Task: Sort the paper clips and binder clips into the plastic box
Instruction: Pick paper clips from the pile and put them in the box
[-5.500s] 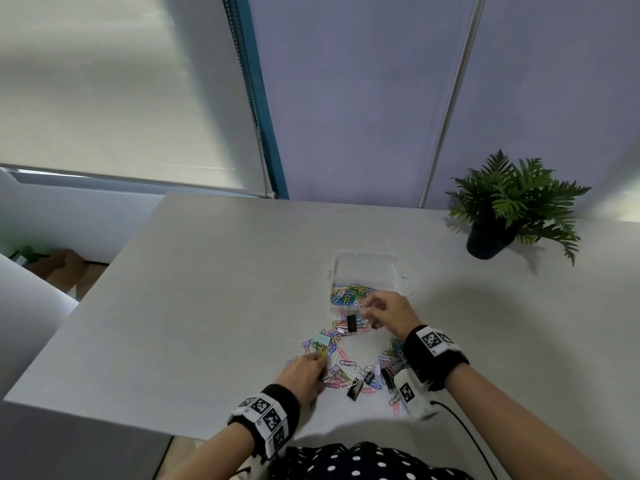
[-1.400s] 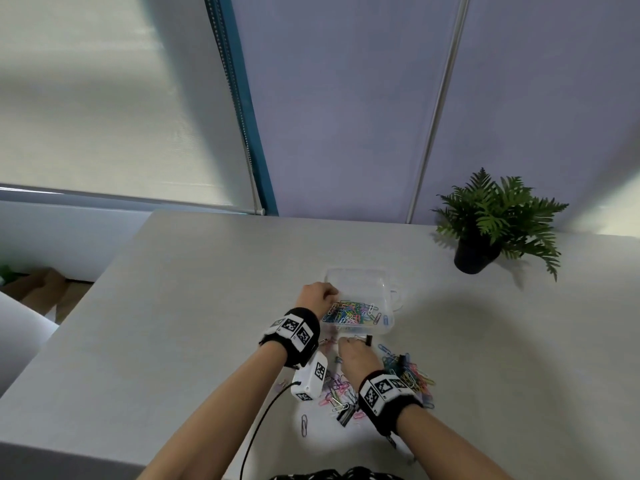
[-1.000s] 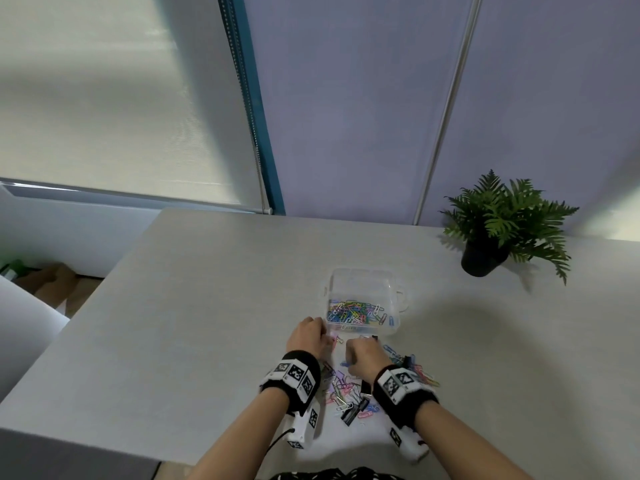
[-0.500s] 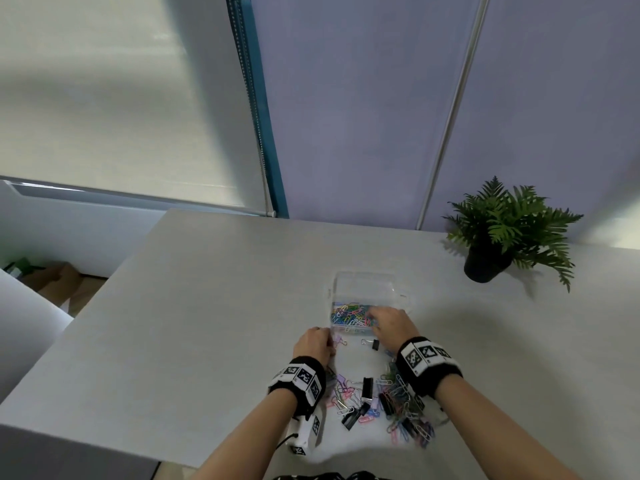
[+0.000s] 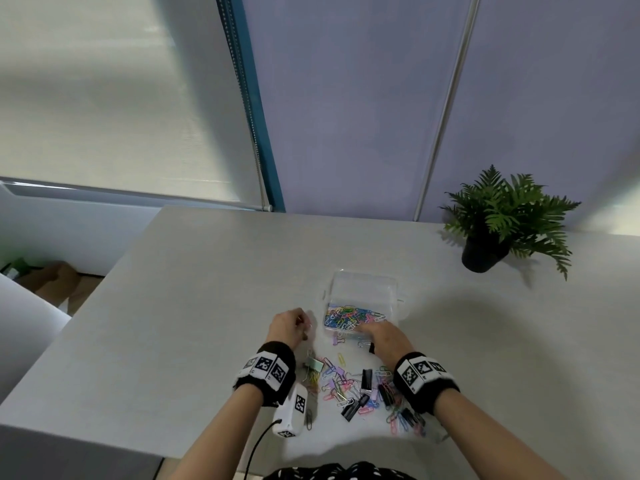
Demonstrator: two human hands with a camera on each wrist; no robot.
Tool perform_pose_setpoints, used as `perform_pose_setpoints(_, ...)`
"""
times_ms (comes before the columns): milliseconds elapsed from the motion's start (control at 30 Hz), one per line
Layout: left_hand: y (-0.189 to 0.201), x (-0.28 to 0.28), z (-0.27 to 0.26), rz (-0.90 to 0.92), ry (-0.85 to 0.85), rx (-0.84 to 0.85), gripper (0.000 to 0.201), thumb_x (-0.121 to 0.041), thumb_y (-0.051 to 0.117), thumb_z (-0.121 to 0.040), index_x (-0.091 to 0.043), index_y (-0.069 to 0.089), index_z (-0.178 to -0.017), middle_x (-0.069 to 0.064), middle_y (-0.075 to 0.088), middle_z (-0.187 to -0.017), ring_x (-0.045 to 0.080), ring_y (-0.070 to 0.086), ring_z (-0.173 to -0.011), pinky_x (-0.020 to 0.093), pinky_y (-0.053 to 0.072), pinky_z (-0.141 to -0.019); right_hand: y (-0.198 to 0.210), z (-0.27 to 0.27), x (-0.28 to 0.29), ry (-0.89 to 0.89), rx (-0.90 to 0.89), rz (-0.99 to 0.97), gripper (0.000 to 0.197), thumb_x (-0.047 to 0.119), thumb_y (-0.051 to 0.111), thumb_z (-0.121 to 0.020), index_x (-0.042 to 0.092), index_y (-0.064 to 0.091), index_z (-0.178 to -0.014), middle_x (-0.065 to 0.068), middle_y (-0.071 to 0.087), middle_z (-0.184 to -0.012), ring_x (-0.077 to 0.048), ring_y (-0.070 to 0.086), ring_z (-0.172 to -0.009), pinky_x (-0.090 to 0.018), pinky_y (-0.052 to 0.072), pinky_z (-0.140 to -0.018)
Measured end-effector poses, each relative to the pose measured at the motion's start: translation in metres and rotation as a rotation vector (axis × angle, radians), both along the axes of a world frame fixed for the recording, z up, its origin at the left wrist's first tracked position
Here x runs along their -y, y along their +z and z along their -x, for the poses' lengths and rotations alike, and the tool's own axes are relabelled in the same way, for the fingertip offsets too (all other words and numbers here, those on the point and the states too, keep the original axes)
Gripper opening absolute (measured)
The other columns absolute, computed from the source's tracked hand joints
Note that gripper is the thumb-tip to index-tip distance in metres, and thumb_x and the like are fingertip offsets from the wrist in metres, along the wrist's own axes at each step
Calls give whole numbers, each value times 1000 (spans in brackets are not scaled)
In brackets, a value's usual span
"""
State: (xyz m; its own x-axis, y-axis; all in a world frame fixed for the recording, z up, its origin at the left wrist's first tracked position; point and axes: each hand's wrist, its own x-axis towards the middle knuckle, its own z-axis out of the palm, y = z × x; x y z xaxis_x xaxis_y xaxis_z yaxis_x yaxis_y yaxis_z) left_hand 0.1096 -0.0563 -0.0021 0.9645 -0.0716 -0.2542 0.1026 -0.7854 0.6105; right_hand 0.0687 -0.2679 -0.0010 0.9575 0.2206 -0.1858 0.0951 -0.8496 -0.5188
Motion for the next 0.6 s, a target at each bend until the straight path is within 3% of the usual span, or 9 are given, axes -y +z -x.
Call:
perform_pose_setpoints(67,12,2,-6,58,28,80,16,-2,50,-91,-10,62,-85,7,64,-84,18,63,-68,28,56,-75,0,0,-1,21,4,2,46,-9,39,-87,13,56,-124,-13,62,-120,-25,57,-109,-29,41,-94)
perform_pose_setpoints(167,29,21,-15,117,-38,140,17,-10,54,-90,-2,65,-99,6,60,-94,13,59,-74,18,50,-78,-1,2,-4,42,36,43,46,-9,37,-89,14,54,-126,-13,62,-119,-25,57,-108,-29,42,-93)
perform_pose_setpoints(333,34,53,-30,77,-177,96,19,-6,53,-90,-2,67,-103,15,66,-108,26,65,-93,32,51,-92,-1,8,-6,107,117,109,57,-17,36,-81,12,45,-130,-8,52,-130,-23,44,-121,-31,31,-101)
perform_pose_setpoints(400,35,57,-32,6,-272,69,23,-9,52,-91,-4,65,-110,14,66,-113,26,62,-103,28,46,-96,-3,8,-7,145,196,130,57,-20,44,-74,9,51,-124,-10,55,-126,-25,46,-120,-36,35,-102)
perform_pose_setpoints(467,36,50,-30,-15,-316,92,27,-12,52,-92,-8,62,-117,11,66,-115,23,61,-106,27,43,-96,-8,9,-8,183,294,132,56,-22,60,-59,8,61,-106,-10,64,-107,-28,58,-103,-42,51,-89)
perform_pose_setpoints(500,37,43,-27,-2,-321,126,27,-13,52,-92,-10,62,-117,10,67,-114,22,62,-104,27,44,-95,-9,11,-9,209,321,128,54,-20,67,-53,10,63,-99,-7,66,-99,-26,61,-95,-39,55,-82)
perform_pose_setpoints(600,31,13,-10,27,-364,177,19,-10,53,-91,-11,66,-104,6,70,-103,17,65,-93,29,50,-92,-9,24,-23,323,320,106,39,-12,67,-64,12,65,-95,-4,67,-95,-20,60,-91,-34,55,-78)
